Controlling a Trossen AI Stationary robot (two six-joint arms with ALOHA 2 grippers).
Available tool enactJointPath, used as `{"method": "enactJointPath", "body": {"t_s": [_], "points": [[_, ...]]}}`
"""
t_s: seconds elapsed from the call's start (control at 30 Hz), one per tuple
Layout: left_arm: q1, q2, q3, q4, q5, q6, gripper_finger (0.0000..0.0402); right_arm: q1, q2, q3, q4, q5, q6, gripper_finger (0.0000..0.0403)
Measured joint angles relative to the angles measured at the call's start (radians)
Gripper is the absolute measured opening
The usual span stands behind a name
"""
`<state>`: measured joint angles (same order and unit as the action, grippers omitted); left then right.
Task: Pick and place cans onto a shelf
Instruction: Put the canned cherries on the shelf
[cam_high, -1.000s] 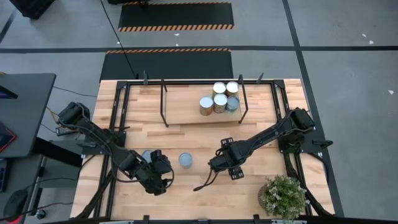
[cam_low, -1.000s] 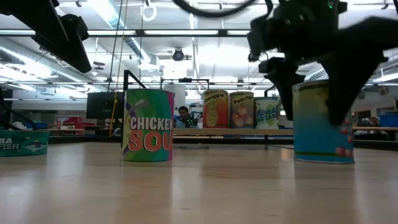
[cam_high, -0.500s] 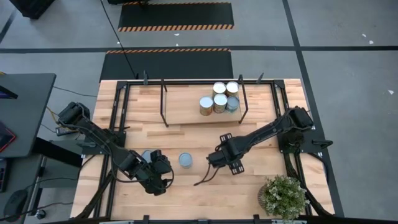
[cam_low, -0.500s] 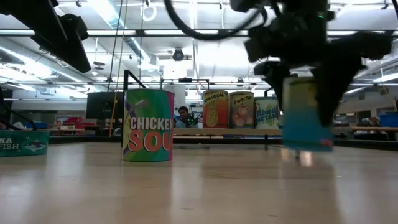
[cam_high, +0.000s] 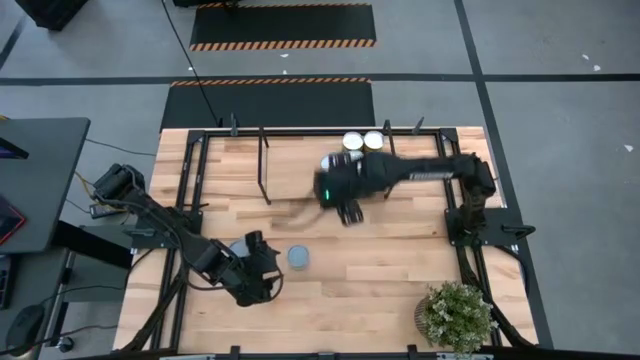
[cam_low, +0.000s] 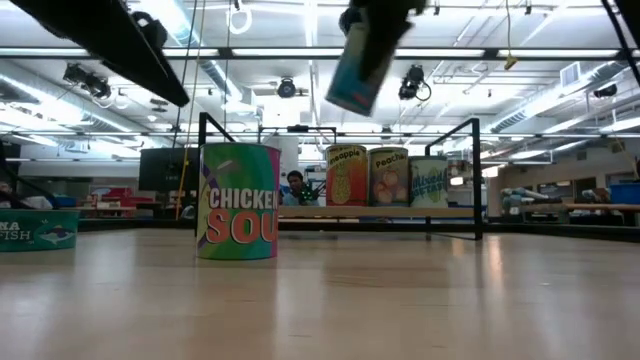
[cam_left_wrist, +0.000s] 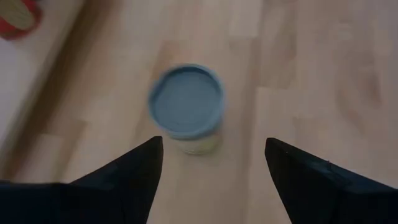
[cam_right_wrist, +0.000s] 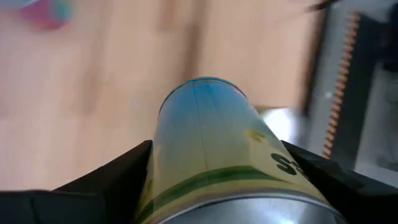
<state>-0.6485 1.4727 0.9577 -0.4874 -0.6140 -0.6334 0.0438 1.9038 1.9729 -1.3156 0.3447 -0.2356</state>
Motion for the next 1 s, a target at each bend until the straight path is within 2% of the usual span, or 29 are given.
{"method": "enactJointPath", "body": {"t_s": [0.17, 0.33, 0.47, 0.6, 0.77, 1.0], "points": [[0.053, -0.008, 0.001, -0.037, -0.014, 0.130, 0.0284, -0.171, 0.006, 0.121, 0.067, -0.001, -0.116, 0.0322], [0.151, -0.032, 0.002, -0.074, -0.075, 0.327, 0.0259, -0.340, 0.021, 0.128, 0.150, -0.128, -0.187, 0.0322], [0.237, -0.085, 0.001, -0.089, -0.122, 0.486, 0.0231, -0.438, 0.056, 0.129, 0.187, -0.163, -0.227, 0.0322], [0.308, -0.157, 0.002, -0.080, -0.126, 0.565, 0.0201, -0.493, 0.095, 0.142, 0.200, -0.198, -0.242, 0.0322], [0.331, -0.221, -0.005, -0.088, -0.080, 0.571, 0.0169, -0.520, 0.145, 0.167, 0.197, -0.252, -0.242, 0.0323], [0.330, -0.299, -0.189, 0.018, -0.046, 0.540, 0.0145, -0.527, 0.215, 0.211, 0.186, -0.293, -0.272, 0.0323]]}}
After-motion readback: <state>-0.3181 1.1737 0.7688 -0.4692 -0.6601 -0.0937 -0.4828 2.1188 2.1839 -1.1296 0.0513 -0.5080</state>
